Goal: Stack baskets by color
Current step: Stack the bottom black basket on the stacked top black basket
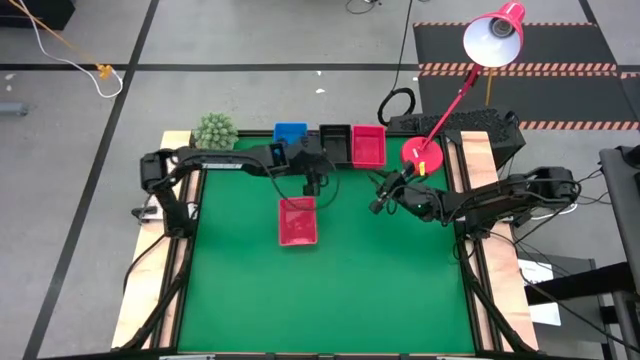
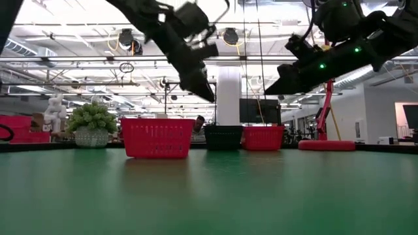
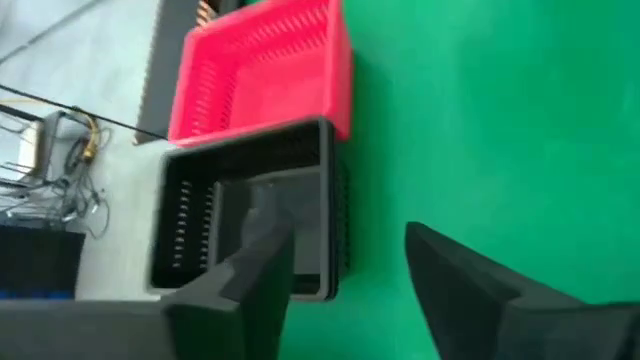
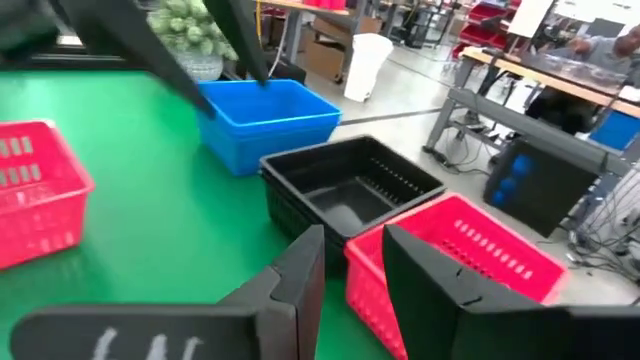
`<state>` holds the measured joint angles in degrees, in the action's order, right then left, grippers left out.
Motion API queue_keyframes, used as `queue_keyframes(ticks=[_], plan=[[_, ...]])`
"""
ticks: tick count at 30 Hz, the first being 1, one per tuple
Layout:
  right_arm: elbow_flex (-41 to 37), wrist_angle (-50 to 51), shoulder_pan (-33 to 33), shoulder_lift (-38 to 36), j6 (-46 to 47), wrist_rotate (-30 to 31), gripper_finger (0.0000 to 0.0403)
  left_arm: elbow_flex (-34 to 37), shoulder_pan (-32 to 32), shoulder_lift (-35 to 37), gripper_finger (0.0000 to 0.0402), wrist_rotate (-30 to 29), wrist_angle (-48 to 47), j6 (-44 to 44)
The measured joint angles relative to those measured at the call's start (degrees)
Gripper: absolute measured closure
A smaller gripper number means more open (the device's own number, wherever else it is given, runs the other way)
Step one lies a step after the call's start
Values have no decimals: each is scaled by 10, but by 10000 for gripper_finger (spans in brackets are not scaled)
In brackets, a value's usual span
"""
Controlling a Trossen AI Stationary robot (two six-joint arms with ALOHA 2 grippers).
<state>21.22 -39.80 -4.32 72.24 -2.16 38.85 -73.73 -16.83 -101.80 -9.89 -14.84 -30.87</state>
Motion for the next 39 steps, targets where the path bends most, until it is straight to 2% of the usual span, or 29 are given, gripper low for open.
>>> queue_keyframes(ticks=[5, 10, 16, 39], plan=[[-3, 5, 14, 0, 1, 0, 303, -41, -7, -68, 178, -1, -11, -17], [-3, 11, 34, 0, 9, -1, 303, -72, -25, -108, 182, -8, -31, -1], [-2, 10, 56, 0, 15, 0, 303, -75, -37, -123, 195, -7, -70, 12], [-2, 3, 84, 0, 26, 1, 303, -75, -52, -122, 300, -19, -118, 12]])
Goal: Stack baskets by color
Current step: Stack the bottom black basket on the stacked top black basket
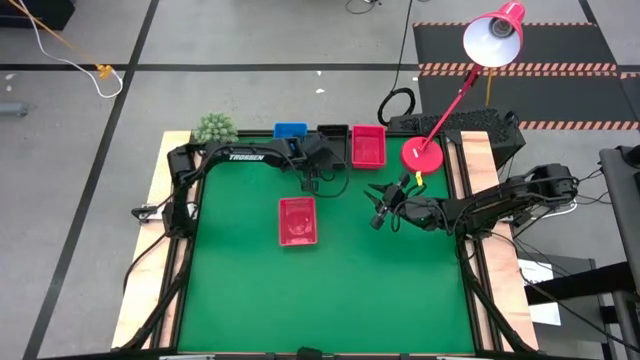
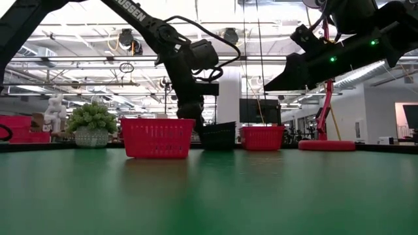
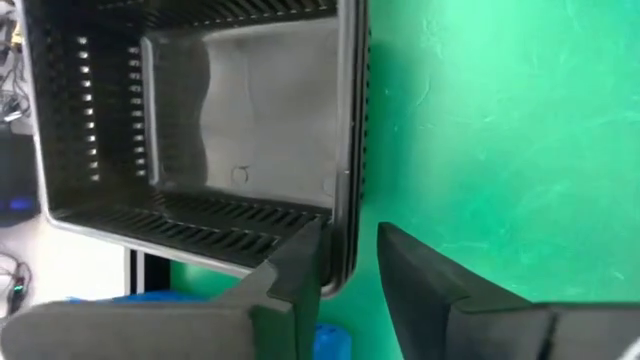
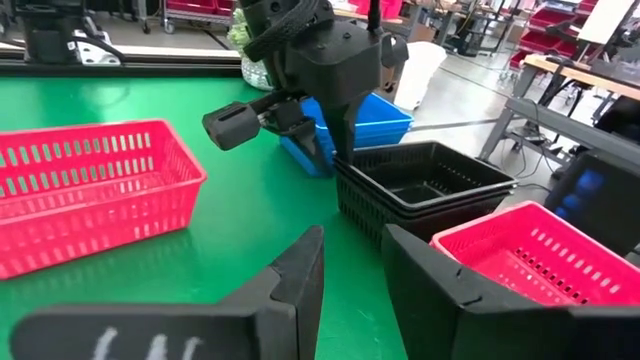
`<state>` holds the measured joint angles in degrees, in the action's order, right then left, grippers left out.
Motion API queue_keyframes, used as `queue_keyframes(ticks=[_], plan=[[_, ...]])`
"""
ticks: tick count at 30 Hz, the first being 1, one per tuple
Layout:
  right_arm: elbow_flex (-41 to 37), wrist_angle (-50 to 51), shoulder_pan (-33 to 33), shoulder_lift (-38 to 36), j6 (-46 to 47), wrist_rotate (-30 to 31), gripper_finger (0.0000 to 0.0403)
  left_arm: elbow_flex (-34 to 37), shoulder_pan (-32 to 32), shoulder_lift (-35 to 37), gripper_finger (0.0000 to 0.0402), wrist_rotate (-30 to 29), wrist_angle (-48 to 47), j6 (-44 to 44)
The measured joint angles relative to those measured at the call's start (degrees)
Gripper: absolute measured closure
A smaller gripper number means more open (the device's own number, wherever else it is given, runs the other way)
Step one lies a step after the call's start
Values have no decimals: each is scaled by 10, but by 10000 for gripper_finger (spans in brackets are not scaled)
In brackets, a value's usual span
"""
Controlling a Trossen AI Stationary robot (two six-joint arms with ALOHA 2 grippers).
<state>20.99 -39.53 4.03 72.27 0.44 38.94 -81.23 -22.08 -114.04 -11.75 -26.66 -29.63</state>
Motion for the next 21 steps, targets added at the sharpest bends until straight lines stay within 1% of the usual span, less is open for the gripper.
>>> queue_keyframes(ticks=[15, 18, 21], plan=[[0, 8, 23, 0, 15, 0, 303, 0, 8, 0, 376, -3, 0, 41], [0, 8, 30, 0, 19, 0, 303, 0, 11, 0, 377, -4, -1, 38], [0, 8, 39, 0, 25, 1, 303, 0, 12, 0, 364, -7, 2, 38]])
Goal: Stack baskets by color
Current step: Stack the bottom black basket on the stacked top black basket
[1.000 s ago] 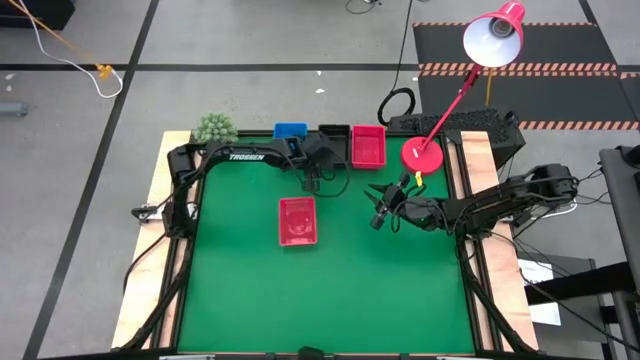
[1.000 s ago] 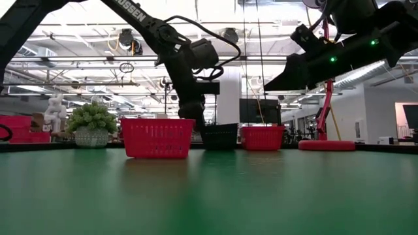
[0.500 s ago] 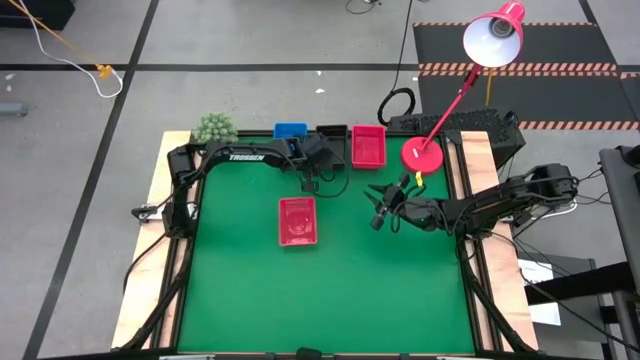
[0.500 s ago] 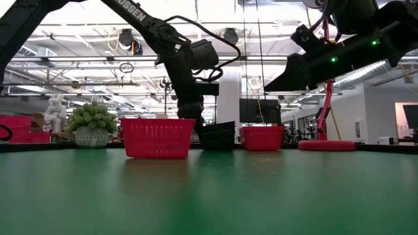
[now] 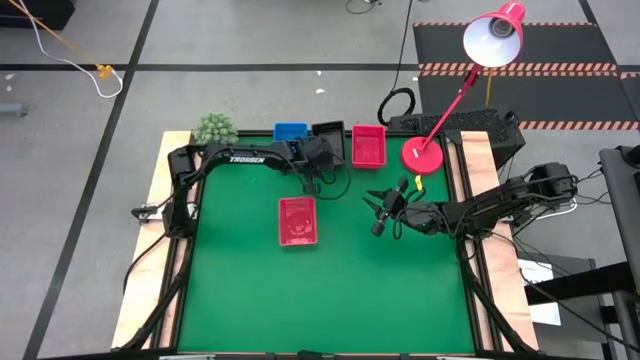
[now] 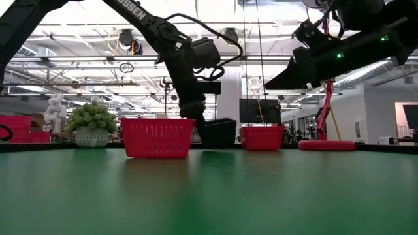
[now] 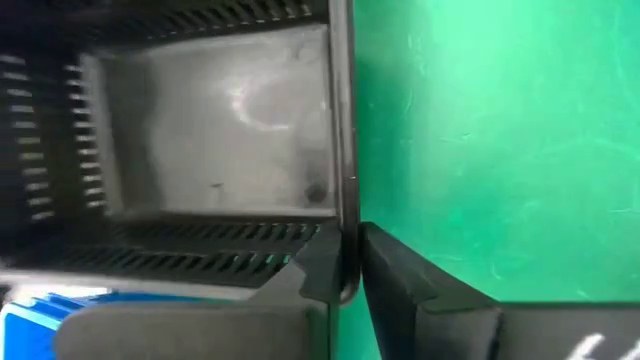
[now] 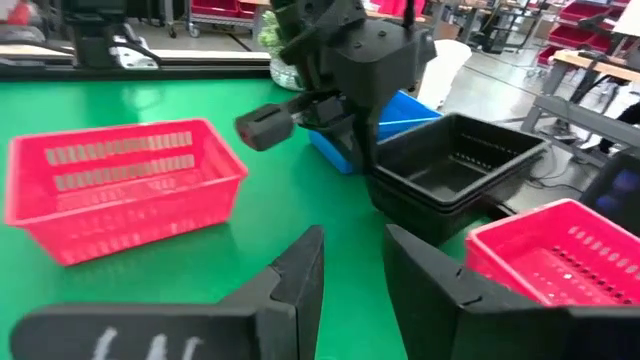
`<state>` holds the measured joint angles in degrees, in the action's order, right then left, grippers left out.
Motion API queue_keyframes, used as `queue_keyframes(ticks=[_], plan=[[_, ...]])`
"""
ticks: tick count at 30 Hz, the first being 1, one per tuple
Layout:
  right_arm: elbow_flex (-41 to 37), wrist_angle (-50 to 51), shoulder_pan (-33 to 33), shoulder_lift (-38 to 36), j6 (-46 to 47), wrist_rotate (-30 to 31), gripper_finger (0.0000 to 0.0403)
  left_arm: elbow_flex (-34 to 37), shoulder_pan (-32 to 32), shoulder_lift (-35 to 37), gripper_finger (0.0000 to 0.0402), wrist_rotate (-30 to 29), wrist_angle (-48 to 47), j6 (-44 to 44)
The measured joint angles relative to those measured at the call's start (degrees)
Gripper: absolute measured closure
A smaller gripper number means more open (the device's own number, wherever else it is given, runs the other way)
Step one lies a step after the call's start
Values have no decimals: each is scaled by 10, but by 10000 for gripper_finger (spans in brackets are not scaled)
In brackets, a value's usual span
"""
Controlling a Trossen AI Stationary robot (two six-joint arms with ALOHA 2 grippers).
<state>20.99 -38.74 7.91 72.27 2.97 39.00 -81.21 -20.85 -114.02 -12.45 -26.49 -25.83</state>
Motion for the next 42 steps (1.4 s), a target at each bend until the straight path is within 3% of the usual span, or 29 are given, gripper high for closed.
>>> queue_keyframes(ticks=[9, 14, 42], plan=[[0, 0, 27, 0, 24, 3, 303, 0, -1, 1, 325, -17, 0, -8], [0, 0, 43, 0, 26, 32, 303, 0, -1, 1, 323, -17, 0, 6], [0, 9, 47, 0, 33, 32, 303, 0, 4, 34, 322, 5, 10, 74]])
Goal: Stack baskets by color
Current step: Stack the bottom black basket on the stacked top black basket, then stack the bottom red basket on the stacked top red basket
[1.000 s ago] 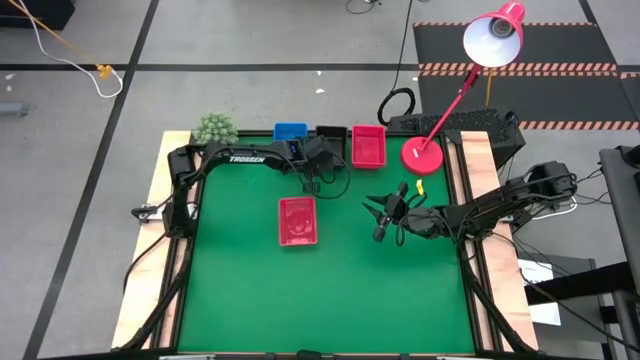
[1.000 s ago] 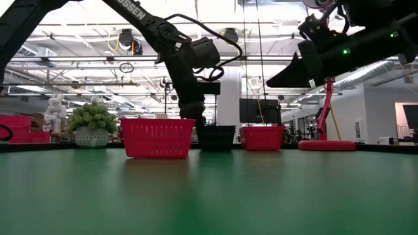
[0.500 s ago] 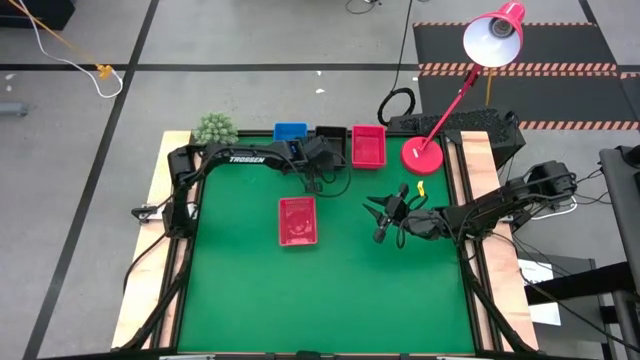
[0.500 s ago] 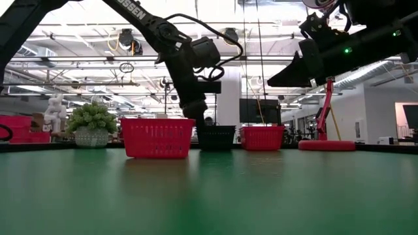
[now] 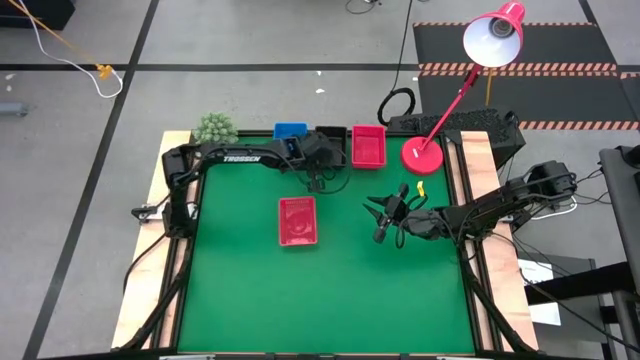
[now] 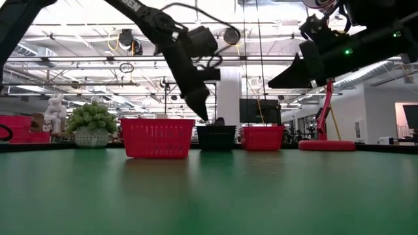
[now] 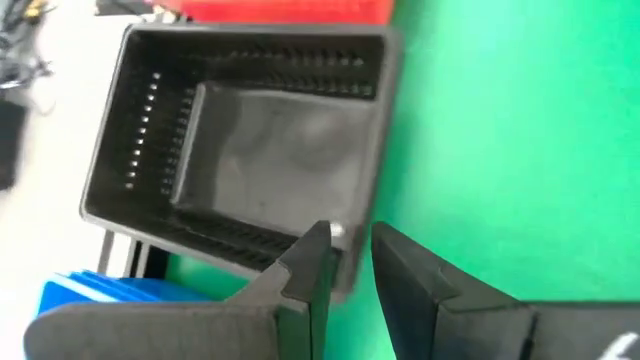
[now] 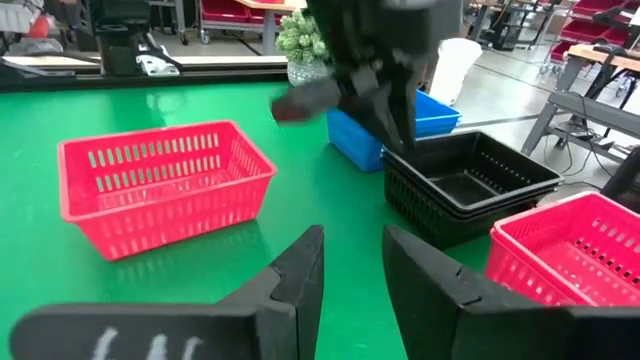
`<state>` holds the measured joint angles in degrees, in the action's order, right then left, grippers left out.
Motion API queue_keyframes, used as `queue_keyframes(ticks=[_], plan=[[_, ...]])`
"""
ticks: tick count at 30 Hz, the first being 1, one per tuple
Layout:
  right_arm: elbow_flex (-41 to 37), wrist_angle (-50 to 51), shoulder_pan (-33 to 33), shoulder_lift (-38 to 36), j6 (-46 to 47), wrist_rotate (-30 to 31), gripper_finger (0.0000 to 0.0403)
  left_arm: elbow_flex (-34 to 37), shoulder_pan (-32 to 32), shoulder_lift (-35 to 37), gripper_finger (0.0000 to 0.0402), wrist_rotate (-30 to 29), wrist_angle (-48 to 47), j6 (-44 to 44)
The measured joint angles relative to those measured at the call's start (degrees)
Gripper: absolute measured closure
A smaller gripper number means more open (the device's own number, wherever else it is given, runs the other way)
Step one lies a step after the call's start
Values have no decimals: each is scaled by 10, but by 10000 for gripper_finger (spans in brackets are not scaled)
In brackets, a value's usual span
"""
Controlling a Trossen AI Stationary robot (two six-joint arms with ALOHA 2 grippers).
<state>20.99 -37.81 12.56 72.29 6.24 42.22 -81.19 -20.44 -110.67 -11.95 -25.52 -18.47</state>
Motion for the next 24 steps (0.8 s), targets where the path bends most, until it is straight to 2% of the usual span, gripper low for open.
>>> queue_keyframes(ticks=[8, 13, 19, 24], plan=[[0, 16, 5, 0, 28, -1, 303, 4, 10, 94, 295, 99, -88, 10], [0, 12, 25, 0, 36, -2, 303, 56, 54, 157, 264, 142, -118, 34], [1, 1, 50, 0, 55, -2, 303, 191, 164, 231, 230, 132, -73, 89], [0, -12, 56, 0, 78, -4, 303, 263, 270, 257, 199, 41, -12, 149]])
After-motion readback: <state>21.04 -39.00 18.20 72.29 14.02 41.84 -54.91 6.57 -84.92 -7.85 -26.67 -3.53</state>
